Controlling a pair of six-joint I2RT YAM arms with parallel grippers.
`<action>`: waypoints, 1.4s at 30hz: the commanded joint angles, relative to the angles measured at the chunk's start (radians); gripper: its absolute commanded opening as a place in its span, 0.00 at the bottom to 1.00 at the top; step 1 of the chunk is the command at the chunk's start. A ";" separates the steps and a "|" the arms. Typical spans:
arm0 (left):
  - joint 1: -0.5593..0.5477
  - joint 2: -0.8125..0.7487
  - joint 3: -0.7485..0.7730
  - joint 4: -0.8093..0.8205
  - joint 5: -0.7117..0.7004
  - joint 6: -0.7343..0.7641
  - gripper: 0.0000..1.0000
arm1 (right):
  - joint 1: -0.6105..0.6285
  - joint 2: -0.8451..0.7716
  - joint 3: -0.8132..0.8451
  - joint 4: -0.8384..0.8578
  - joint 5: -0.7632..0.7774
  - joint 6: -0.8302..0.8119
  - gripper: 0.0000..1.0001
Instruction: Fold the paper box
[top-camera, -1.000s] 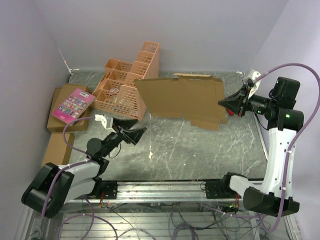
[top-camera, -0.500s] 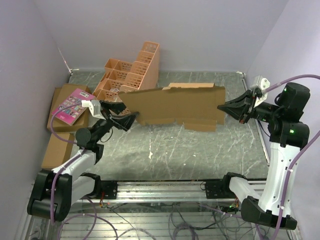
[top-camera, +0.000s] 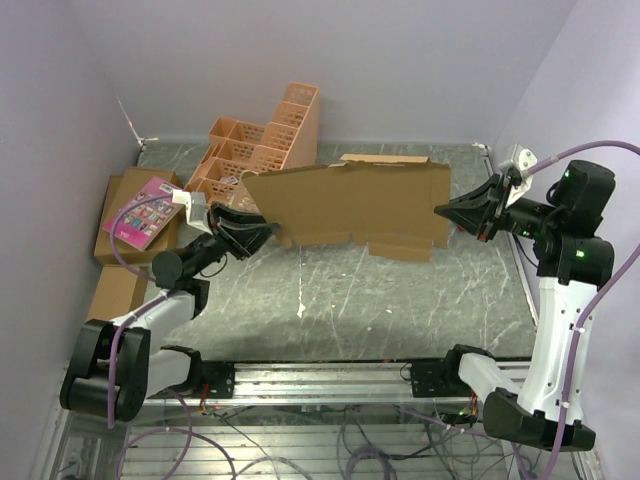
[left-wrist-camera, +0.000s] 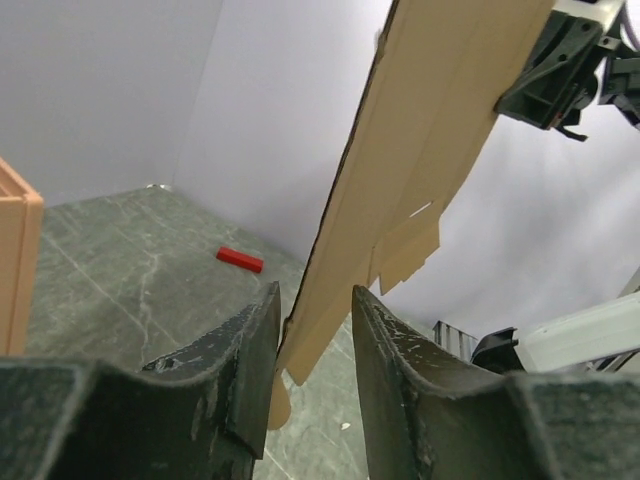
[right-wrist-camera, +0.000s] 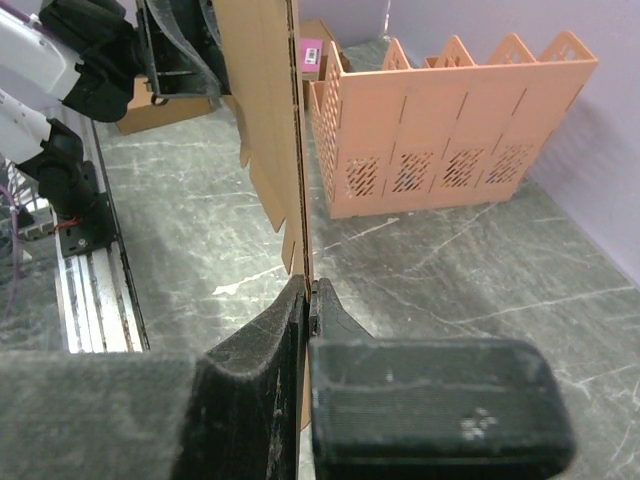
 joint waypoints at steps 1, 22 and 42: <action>0.011 -0.029 0.041 0.252 0.048 -0.029 0.45 | 0.008 0.011 -0.010 -0.009 0.014 -0.006 0.00; 0.005 -0.169 0.126 -0.222 0.004 0.214 0.07 | 0.008 0.001 -0.165 0.006 0.158 -0.095 0.03; -0.242 -0.217 0.627 -1.659 -0.225 1.042 0.07 | 0.003 -0.072 -0.300 0.008 0.367 -0.354 0.90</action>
